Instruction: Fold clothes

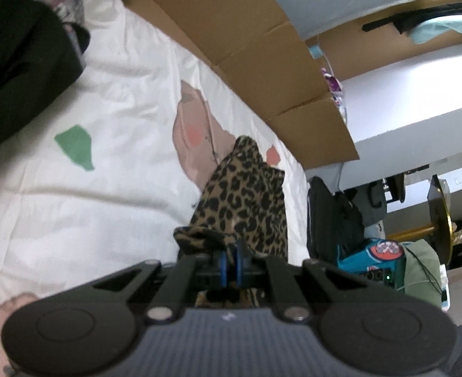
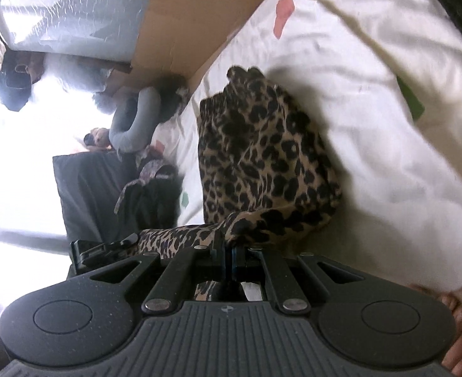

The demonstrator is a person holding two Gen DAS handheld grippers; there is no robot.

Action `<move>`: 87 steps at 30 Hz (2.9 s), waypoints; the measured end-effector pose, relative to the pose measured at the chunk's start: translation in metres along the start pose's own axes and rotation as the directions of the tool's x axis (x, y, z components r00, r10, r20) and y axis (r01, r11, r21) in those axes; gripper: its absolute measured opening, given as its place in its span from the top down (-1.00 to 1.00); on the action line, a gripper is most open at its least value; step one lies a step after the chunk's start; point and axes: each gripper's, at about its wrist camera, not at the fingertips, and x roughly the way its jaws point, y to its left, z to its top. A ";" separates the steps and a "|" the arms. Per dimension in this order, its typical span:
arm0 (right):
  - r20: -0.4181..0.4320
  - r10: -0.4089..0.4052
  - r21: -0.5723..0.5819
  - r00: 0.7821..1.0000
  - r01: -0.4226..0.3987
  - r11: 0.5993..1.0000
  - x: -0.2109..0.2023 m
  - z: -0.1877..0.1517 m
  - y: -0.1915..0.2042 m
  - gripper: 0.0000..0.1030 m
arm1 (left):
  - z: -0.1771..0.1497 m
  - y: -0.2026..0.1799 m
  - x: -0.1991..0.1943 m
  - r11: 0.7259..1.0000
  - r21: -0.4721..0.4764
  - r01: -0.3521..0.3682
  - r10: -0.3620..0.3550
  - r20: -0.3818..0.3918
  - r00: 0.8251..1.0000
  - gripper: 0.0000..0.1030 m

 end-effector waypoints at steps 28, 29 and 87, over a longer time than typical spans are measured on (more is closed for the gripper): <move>0.121 -0.133 -0.006 0.984 0.135 0.991 0.042 0.059 -0.032 0.96 | 0.057 0.026 0.080 0.993 0.031 -0.111 0.109 0.061 0.992 0.88; 0.120 -0.138 -0.005 0.983 0.140 0.990 0.044 0.060 -0.033 0.96 | 0.058 0.029 0.084 0.993 0.029 -0.118 0.116 0.057 0.992 0.88; 0.080 -0.059 0.008 0.995 0.059 0.998 0.078 0.089 -0.006 -0.56 | 0.053 -0.033 0.113 0.976 0.135 -0.172 0.164 0.063 0.984 -0.27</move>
